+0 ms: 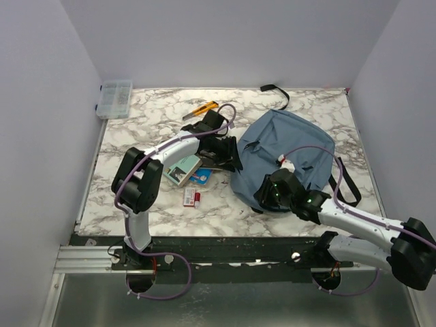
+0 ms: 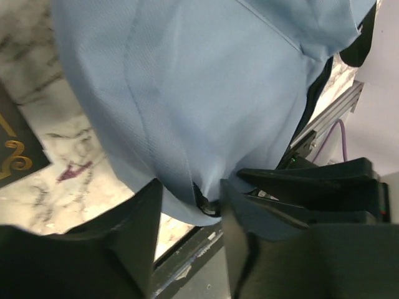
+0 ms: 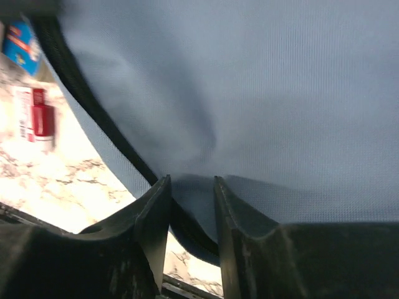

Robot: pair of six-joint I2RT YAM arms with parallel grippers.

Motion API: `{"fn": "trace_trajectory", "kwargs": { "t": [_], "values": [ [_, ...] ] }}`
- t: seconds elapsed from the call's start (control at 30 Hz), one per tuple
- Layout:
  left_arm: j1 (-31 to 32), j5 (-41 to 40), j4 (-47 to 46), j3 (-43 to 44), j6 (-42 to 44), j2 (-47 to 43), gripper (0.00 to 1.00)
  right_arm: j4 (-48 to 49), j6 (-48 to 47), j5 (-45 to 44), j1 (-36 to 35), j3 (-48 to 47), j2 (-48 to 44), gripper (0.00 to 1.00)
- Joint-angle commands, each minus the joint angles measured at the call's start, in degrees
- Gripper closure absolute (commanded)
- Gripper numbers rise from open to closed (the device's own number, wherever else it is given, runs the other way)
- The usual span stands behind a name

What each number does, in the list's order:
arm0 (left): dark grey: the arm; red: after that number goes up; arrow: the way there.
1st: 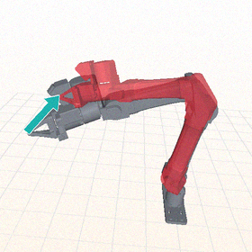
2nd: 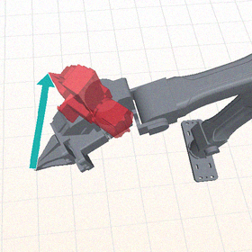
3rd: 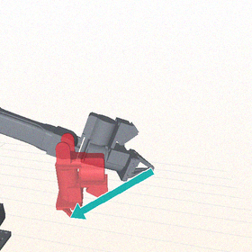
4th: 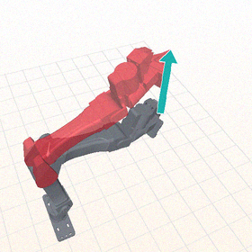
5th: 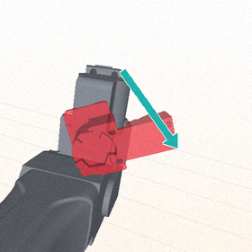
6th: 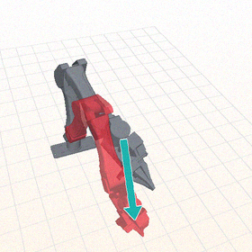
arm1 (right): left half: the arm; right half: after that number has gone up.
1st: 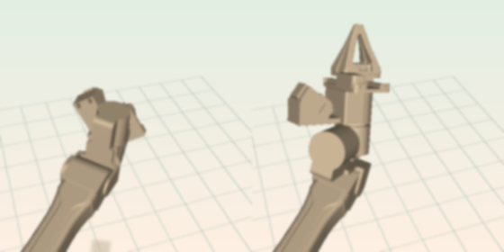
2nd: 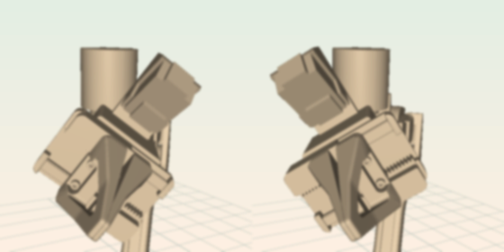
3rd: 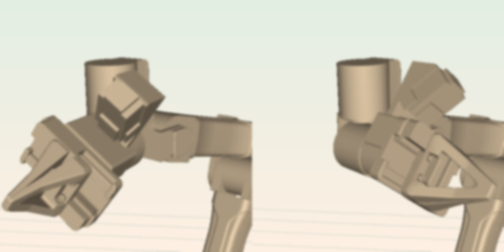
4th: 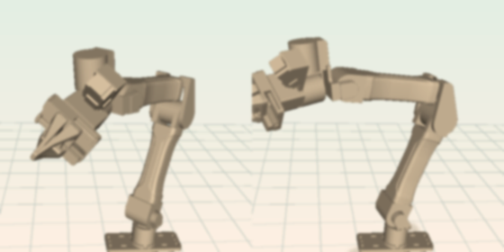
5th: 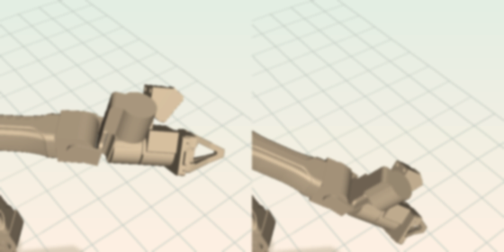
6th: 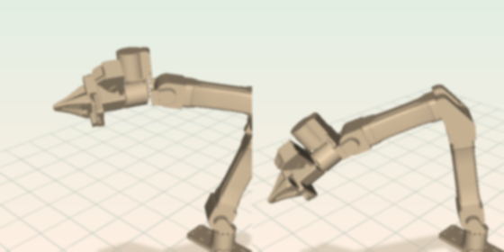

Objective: Pack the student bag
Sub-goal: Unzip the student bag at the center of the board.

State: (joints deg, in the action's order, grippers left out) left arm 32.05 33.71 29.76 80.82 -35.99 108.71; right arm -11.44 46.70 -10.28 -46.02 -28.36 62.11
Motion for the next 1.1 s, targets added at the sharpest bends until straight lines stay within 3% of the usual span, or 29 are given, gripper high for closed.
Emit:
{"fn": "trace_trajectory", "kwargs": {
  "t": [0.0,0.1,0.17,0.2,0.3,0.37,0.47,0.6,0.63,0.73,0.83,1.07],
  "values": [
    [3.4,2.8,-0.7,-0.4,-0.6,-0.2,0.67,-1.9,1.6,-7.0,-0.1,-3.2,-4.2,0.57],
    [3.9,5.1,-2.0,-1.0,-1.4,0.0,0.84,-6.0,1.7,-12.6,0.0,-9.3,-3.0,0.42],
    [4.1,5.7,-2.4,-1.1,-1.4,-0.4,0.9,-7.5,2.7,-16.9,0.0,-12.3,-1.9,0.19],
    [4.2,6.0,-2.8,-1.2,-1.4,-0.8,0.93,-7.3,2.5,-18.3,0.5,-13.5,-1.2,0.14],
    [4.2,6.4,-4.1,-2.1,-1.7,-1.9,1.0,-5.0,0.8,-16.0,4.9,-17.7,1.8,0.09],
    [4.2,7.1,-4.8,-2.5,-2.0,-2.3,1.0,-2.4,0.4,-6.9,11.4,-20.2,4.9,0.08],
    [4.2,9.0,-6.2,-3.0,-2.8,-2.6,1.0,3.1,-0.1,7.7,20.4,-22.9,10.6,0.1],
    [4.3,11.5,-9.4,-4.6,-4.2,-4.0,1.0,7.4,0.4,14.1,22.1,-26.8,18.2,0.12],
    [4.3,11.7,-9.7,-4.7,-4.4,-4.2,1.0,7.4,1.6,14.9,22.8,-27.9,19.8,0.13],
    [4.3,12.5,-10.2,-4.8,-4.6,-4.6,1.0,8.0,4.9,18.3,24.8,-29.9,24.9,0.34],
    [4.3,13.0,-10.4,-4.9,-4.8,-4.7,1.0,8.1,8.0,20.2,26.5,-30.9,28.5,0.48],
    [4.3,12.8,-10.5,-4.9,-4.8,-4.9,1.0,6.9,12.6,16.4,27.0,-28.8,30.2,0.5]
  ]
}}
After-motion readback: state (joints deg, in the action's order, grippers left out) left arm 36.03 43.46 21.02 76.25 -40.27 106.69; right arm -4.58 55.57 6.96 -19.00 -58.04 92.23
